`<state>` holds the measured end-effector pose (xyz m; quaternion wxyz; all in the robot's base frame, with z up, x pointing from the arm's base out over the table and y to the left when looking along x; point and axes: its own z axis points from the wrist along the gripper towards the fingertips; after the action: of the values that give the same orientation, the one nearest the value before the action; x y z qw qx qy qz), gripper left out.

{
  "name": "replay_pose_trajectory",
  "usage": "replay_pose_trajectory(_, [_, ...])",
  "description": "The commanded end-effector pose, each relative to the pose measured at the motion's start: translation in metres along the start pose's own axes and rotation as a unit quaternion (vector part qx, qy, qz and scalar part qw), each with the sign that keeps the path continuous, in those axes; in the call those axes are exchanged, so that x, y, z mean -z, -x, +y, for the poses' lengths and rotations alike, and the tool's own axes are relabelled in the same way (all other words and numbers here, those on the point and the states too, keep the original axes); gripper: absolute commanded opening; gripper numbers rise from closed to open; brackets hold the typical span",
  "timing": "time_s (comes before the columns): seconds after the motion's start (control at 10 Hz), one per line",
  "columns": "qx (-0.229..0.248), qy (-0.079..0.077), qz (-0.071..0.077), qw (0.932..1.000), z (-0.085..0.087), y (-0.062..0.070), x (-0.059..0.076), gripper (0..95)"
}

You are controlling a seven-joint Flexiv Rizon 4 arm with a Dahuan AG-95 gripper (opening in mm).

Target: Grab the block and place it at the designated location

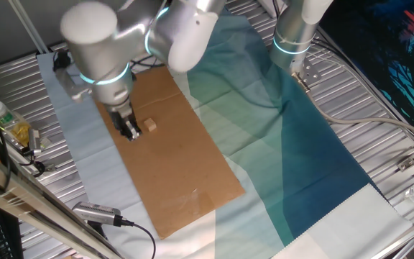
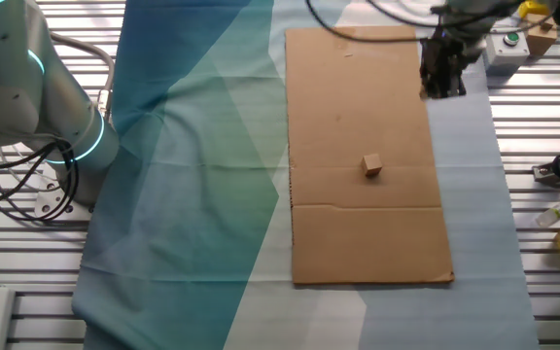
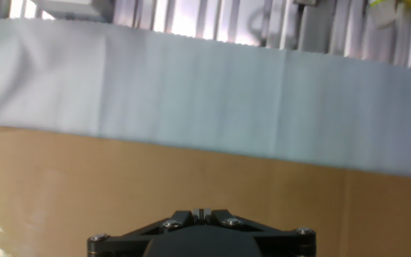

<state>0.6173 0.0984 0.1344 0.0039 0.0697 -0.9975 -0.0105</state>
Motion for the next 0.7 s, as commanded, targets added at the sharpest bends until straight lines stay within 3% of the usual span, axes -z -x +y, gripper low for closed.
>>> replay_pose_trajectory(0.1, [-0.011, 0.002, 0.003, 0.9999, 0.013, -0.006, -0.009, 0.0])
replay_pose_trajectory(0.2, [-0.016, 0.003, 0.003, 0.9999, 0.021, -0.016, -0.015, 0.0])
replay_pose_trajectory(0.7, [-0.024, 0.002, 0.004, 0.9997, 0.043, -0.038, -0.022, 0.0])
